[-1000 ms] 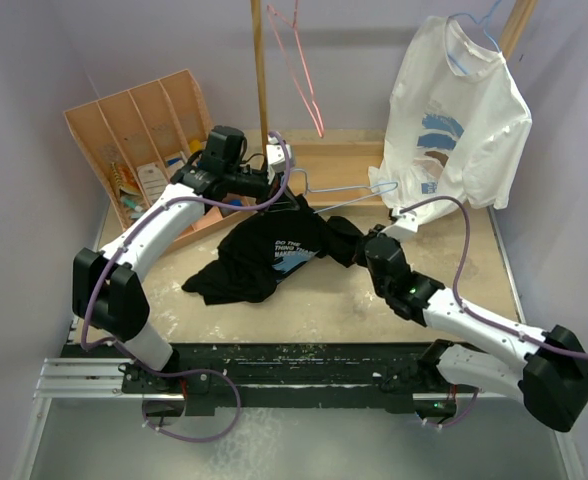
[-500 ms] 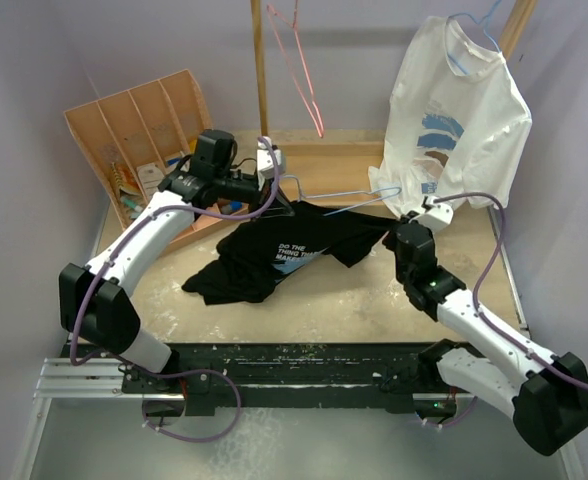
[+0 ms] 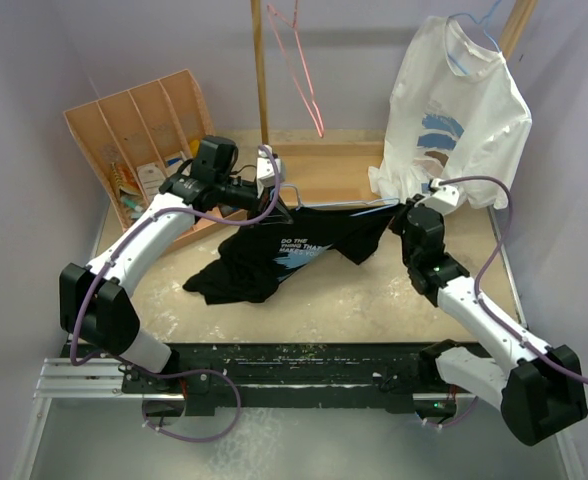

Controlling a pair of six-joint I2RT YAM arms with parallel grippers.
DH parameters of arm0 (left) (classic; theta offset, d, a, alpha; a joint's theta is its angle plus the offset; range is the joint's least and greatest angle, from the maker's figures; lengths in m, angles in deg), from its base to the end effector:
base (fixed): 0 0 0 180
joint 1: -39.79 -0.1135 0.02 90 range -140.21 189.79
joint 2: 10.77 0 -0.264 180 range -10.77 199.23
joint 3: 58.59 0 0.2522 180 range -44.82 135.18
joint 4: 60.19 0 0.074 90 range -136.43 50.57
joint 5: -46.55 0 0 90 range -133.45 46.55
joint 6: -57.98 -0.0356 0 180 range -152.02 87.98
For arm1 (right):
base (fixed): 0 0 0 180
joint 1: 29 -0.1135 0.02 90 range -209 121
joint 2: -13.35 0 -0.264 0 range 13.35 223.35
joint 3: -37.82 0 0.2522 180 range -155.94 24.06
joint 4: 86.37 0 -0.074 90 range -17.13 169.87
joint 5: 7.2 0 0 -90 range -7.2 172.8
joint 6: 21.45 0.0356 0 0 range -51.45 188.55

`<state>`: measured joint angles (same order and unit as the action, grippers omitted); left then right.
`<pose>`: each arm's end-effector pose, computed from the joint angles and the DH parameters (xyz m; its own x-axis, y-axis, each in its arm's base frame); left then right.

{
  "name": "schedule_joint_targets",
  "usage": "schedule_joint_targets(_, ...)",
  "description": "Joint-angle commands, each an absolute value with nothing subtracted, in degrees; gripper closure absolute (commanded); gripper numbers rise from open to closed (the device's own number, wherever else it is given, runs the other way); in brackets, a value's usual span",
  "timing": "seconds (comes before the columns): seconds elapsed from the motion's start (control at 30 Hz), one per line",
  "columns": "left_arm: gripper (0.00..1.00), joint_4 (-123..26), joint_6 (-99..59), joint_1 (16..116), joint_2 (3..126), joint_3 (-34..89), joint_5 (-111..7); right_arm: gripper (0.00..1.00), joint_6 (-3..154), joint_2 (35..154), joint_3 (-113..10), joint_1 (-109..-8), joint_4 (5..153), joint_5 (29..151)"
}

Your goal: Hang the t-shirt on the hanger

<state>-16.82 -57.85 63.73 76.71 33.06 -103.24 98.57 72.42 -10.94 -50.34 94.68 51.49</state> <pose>0.2902 -0.1625 0.3375 -0.1643 0.3128 -0.9355 0.9864 0.0576 -0.1540 0.2261 0.0685 0.2780 -0.0463 0.4408 -0.8964 0.2194 0.8799 0.4214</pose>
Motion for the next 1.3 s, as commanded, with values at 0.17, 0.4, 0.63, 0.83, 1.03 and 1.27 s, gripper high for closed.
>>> schedule_joint_targets(0.17, 1.0, -15.0, -60.3, 62.4, 75.4, 33.2, -101.9, 1.0, 92.5, 67.8, -15.8, -48.2, 94.9, 45.2)
schedule_joint_targets(0.4, 1.0, -15.3, -60.2, 62.4, 76.1, 34.1, -100.6, 1.0, 89.8, 66.5, -18.5, -48.2, 93.9, 44.5)
schedule_joint_targets(0.63, 1.0, -17.6, -57.9, 62.5, 78.5, 36.3, -98.0, 1.0, 87.2, 64.5, -21.6, -48.2, 91.3, 44.8)
schedule_joint_targets(0.83, 1.0, -18.8, -53.5, 62.9, 82.7, 44.6, -96.3, 1.0, 83.9, 64.2, -27.2, -48.2, 88.2, 45.0)
schedule_joint_targets(1.03, 1.0, -19.6, -50.8, 66.6, 86.2, 51.2, -94.3, 1.0, 82.0, 66.4, -33.1, -48.3, 86.9, 49.5)
schedule_joint_targets(1.27, 1.0, -21.3, -46.9, 70.5, 89.9, 58.2, -92.7, 1.0, 82.5, 68.9, -36.2, -50.8, 86.3, 51.8)
